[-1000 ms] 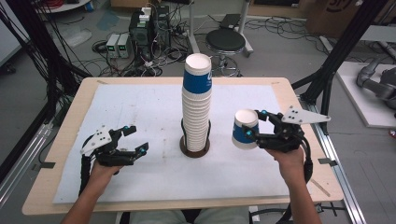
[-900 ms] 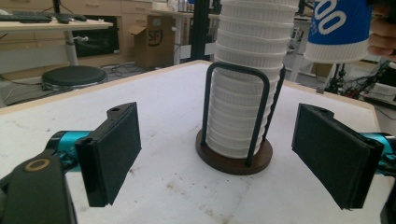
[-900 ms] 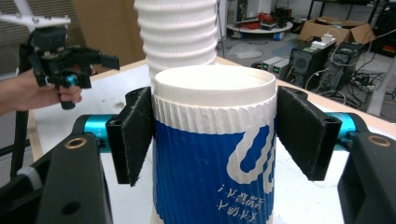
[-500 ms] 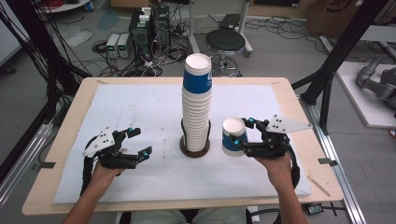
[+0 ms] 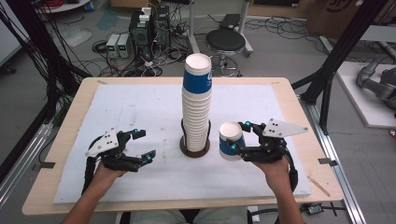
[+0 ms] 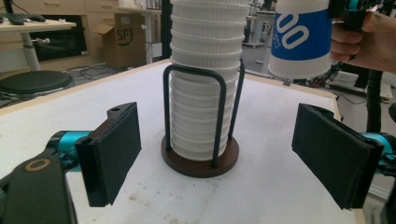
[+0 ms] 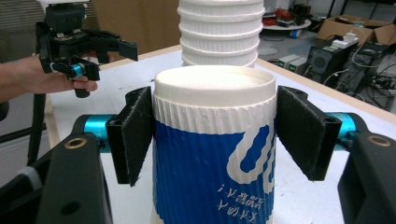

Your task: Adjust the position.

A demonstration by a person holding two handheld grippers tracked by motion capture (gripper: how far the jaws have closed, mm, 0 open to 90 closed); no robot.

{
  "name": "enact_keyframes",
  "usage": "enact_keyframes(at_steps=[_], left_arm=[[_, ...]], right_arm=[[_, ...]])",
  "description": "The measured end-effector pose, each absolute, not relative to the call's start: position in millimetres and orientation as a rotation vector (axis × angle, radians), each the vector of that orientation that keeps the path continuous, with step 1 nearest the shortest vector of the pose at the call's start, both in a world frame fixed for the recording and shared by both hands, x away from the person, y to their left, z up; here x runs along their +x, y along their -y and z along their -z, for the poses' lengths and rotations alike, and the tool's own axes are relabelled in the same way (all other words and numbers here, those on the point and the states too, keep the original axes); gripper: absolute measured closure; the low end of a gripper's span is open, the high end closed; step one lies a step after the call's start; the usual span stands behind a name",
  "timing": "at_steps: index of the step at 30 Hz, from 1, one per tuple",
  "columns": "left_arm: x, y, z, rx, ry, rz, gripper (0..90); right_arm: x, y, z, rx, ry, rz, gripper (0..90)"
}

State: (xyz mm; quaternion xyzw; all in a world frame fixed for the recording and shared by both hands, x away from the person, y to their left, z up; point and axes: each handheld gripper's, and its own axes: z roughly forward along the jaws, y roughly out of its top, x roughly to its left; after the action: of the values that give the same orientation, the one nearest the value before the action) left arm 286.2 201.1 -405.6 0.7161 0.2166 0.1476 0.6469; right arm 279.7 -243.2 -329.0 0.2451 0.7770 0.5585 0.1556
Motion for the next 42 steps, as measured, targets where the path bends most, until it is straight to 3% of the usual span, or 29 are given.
enact_keyframes(at_steps=[20,42], left_arm=[[269.1,-150.6,399.3,1.670,-0.292,-0.188,14.7],[278.0,-93.3,402.1,1.643,-0.231,-0.103,14.7]], right_arm=[[272.6,221.8,333.5,0.537,-2.311,-1.698,31.1],[273.1,186.3,338.9,0.455,-2.337,-1.783,31.1]])
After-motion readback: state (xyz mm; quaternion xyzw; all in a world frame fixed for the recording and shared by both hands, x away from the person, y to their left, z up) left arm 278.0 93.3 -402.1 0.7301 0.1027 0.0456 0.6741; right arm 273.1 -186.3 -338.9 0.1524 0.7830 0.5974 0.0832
